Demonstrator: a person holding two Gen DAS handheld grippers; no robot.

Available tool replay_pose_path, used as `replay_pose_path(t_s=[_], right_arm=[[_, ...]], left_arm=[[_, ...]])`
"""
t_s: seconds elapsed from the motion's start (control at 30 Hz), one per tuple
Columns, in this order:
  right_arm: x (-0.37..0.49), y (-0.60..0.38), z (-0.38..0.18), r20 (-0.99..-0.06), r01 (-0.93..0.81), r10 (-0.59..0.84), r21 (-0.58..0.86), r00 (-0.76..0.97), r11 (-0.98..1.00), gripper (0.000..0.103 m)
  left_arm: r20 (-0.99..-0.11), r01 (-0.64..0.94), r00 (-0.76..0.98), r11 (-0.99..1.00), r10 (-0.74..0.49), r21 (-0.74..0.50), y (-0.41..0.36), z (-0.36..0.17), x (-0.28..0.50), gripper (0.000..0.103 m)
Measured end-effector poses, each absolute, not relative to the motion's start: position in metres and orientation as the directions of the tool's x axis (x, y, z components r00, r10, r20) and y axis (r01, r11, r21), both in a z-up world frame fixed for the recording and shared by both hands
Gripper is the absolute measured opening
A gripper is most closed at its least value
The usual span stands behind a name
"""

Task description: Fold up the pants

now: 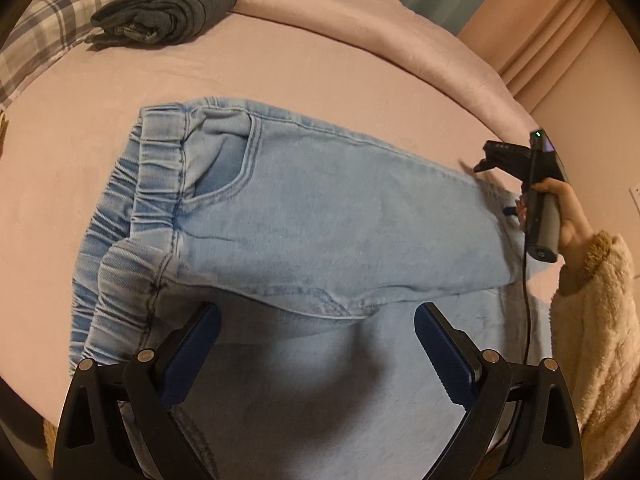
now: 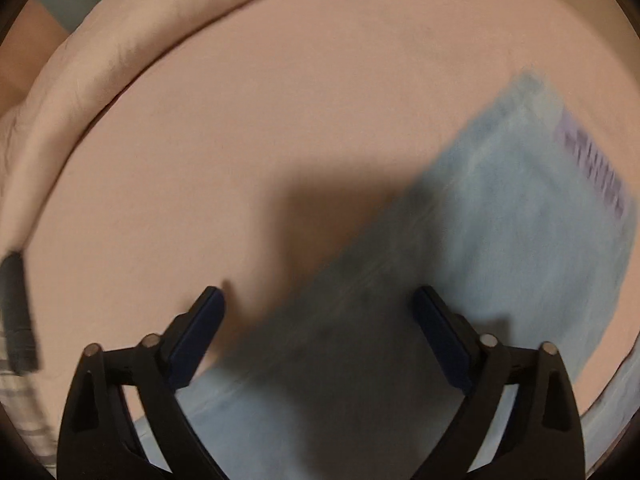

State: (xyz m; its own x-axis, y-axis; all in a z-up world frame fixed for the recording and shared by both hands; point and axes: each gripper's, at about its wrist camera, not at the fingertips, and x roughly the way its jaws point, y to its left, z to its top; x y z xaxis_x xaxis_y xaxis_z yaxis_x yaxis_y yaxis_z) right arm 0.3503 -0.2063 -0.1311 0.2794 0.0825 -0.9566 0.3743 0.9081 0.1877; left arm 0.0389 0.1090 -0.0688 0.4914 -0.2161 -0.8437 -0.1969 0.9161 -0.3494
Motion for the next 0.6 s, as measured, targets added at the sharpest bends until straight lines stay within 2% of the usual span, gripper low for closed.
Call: replay_pose_path(t_s=[0.1, 0.13, 0.23, 0.27, 0.33, 0.43, 0.5, 0.6], right_arm=[[0.343, -0.195, -0.127, -0.946, 0.358, -0.056, 0.065, 0.318, 0.931, 0.069], [0.339, -0.194, -0.123, -0.936, 0.357, -0.082, 0.049, 0.342, 0.933, 0.052], [0.325, -0.198, -0.111, -0.922, 0.293, -0.088, 0.029, 0.378, 0.956, 0.015], [0.319, -0.203, -0.107, -0.917, 0.273, -0.045, 0.071, 0.397, 0.959, 0.010], [0.300, -0.223, -0.095, -0.892, 0.271, 0.076, 0.216, 0.446, 0.938, 0.006], [0.257, -0.249, -0.064, -0.812, 0.237, 0.197, 0.377, 0.549, 0.896, 0.005], [0.216, -0.260, -0.041, -0.743, 0.194, 0.246, 0.450, 0.622, 0.872, 0.005], [0.145, -0.281, -0.021, -0.654, 0.141, 0.290, 0.523, 0.698, 0.840, 0.005]], left_arm=[[-0.842, -0.204, 0.491, 0.910, -0.224, -0.361, 0.110, -0.070, 0.039, 0.098], [-0.840, -0.202, 0.493, 0.908, -0.229, -0.366, 0.110, -0.070, 0.038, 0.098], [-0.828, -0.188, 0.501, 0.902, -0.253, -0.389, 0.110, -0.066, 0.035, 0.098], [-0.824, -0.186, 0.504, 0.900, -0.257, -0.395, 0.110, -0.065, 0.035, 0.098], [-0.811, -0.178, 0.520, 0.895, -0.268, -0.410, 0.109, -0.060, 0.034, 0.098], [-0.777, -0.170, 0.557, 0.875, -0.295, -0.454, 0.106, -0.051, 0.032, 0.098], [-0.743, -0.161, 0.585, 0.851, -0.326, -0.500, 0.105, -0.045, 0.029, 0.098], [-0.746, -0.171, 0.579, 0.846, -0.327, -0.504, 0.102, -0.047, 0.032, 0.098]])
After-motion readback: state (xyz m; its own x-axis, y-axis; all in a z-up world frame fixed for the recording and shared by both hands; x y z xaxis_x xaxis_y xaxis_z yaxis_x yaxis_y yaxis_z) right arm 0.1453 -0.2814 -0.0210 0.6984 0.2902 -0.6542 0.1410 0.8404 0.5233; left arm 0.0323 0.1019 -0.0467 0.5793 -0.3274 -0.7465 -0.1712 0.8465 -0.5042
